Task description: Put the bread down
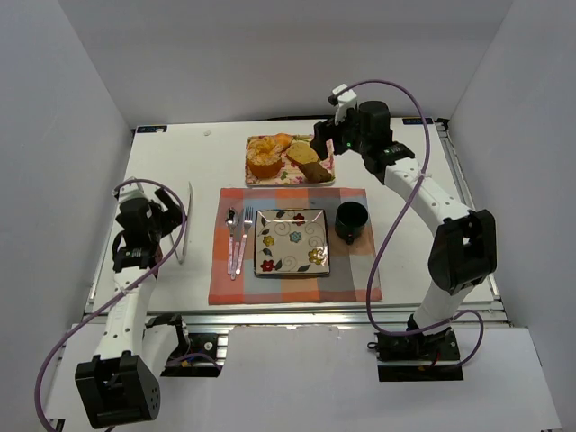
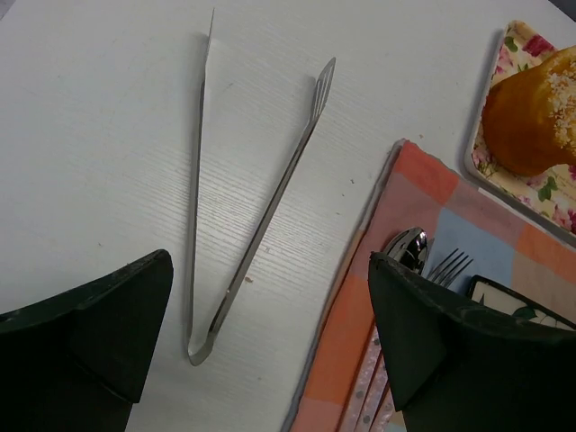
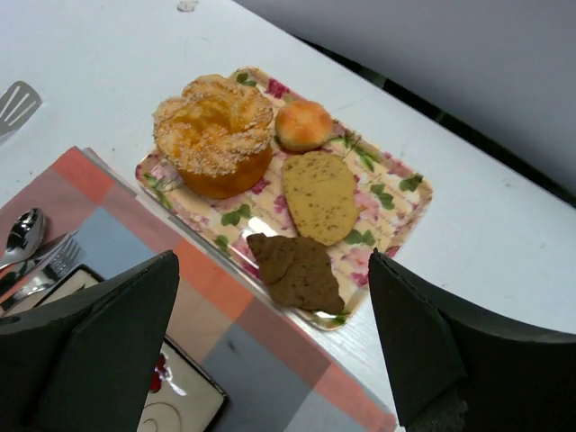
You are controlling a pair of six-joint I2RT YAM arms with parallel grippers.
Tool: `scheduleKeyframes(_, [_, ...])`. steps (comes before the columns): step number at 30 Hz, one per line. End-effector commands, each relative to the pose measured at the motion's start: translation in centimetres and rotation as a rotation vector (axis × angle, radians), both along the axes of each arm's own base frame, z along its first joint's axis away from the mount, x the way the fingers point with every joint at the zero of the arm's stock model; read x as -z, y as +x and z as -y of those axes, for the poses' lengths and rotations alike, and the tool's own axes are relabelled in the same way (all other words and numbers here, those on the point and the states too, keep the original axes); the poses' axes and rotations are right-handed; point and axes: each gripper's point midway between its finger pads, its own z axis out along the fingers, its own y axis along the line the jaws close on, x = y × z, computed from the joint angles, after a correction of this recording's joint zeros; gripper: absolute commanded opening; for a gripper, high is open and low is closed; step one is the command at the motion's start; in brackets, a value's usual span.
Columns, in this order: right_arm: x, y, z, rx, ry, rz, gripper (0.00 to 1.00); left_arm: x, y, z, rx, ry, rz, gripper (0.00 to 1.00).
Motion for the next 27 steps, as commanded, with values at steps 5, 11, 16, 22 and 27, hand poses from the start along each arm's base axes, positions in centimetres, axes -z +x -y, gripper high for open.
scheduleKeyframes(5, [1.4,-8.8,-1.6,-0.632,0.112,-0.114,0.47,0.3,-0.2,-0.8,-0.033,0.018,-0.026,0.65])
scheduleKeyframes(11, [2.4,-11.2,-1.6,-0.721,0.169,-0.147,0.80,4.9,-1.1,-1.1,-0.035,0.023,-0.216,0.34])
scheduleKeyframes(16, [3.3,-10.8,-1.1,-0.674,0.137,-0.150,0.89,6.1,-1.4,-1.7,-0.051,0.051,-0.259,0.97])
scheduleKeyframes(22, [4.1,-10.7,-0.9,-0.648,0.133,-0.178,0.89,8.7,-1.1,-1.0,0.023,0.065,-0.348,0.98])
scheduleKeyframes(27, [4.2,-10.7,-0.8,-0.645,0.130,-0.178,0.89,8.9,-0.1,-1.2,0.046,0.109,-0.355,0.98])
